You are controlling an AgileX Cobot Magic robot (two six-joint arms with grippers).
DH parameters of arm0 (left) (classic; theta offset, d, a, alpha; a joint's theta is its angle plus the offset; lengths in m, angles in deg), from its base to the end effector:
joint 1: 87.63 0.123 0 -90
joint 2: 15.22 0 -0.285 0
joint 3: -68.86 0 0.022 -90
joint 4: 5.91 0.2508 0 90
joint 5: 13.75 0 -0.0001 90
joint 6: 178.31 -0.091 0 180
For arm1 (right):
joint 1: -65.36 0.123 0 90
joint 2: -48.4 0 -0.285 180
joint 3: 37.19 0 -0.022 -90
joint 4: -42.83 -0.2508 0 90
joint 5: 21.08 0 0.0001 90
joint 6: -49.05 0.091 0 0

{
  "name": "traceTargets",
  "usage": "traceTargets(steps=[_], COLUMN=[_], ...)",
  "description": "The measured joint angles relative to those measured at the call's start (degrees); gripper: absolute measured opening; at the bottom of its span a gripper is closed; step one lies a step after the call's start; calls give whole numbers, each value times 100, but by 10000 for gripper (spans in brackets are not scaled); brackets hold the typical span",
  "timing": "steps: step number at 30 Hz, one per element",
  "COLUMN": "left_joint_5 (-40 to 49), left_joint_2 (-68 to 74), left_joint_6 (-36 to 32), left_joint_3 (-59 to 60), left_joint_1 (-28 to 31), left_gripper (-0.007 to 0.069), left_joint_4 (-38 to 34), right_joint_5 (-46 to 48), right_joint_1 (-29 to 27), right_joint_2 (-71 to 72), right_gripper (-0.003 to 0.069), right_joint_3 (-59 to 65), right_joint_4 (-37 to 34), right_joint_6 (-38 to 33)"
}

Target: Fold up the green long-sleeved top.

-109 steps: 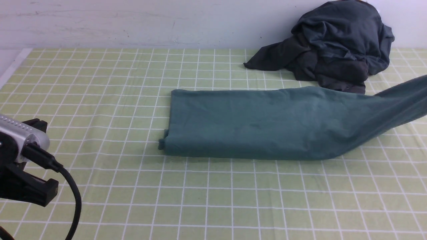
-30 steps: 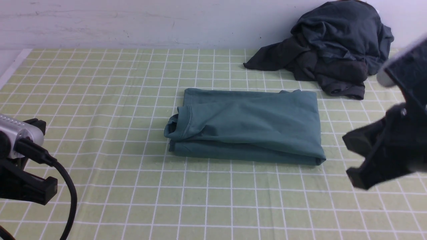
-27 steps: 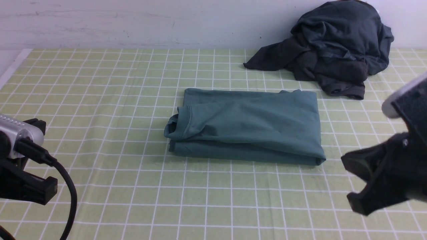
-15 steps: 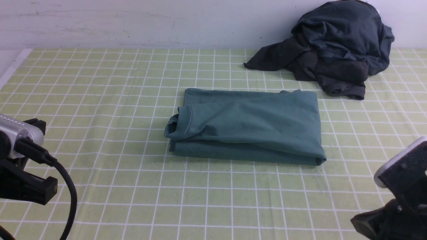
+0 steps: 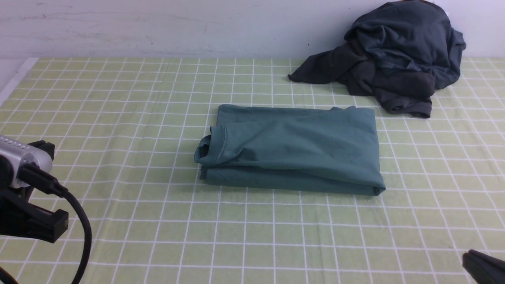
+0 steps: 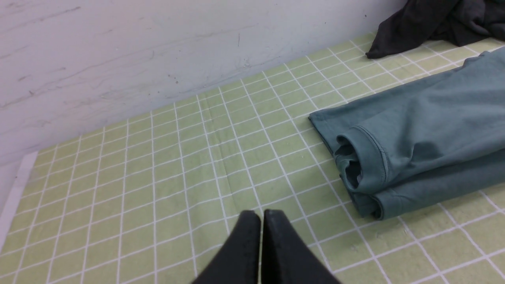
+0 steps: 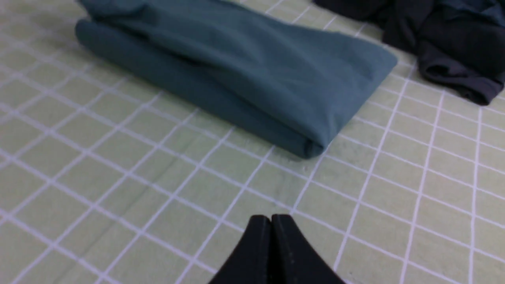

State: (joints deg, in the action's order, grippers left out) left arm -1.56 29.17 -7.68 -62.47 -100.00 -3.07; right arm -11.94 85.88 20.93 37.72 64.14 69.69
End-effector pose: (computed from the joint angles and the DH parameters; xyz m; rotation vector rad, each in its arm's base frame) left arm 0.1328 -0.0281 0.3069 0.3828 1.7964 0.0069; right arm 0.0783 0.0237 0.1897 -0.3144 1.9134 0.1778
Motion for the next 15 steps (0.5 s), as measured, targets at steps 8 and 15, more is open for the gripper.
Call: traceTargets(steps=[8,15], left_joint_5=[0,21], left_joint_2=[0,-2], left_joint_6=[0,0], left_joint_3=[0,0], left_joint_1=[0,0], left_gripper=[-3,-3], left_joint_4=[0,0], right_joint_5=[175,1104], right_joint_1=[-1210,-1814], right_joint_2=[1783,2028], right_gripper=[-8,-8], right_joint_3=[379,368], right_joint_4=[-994,-2179], right_joint_6=[-390,-1738])
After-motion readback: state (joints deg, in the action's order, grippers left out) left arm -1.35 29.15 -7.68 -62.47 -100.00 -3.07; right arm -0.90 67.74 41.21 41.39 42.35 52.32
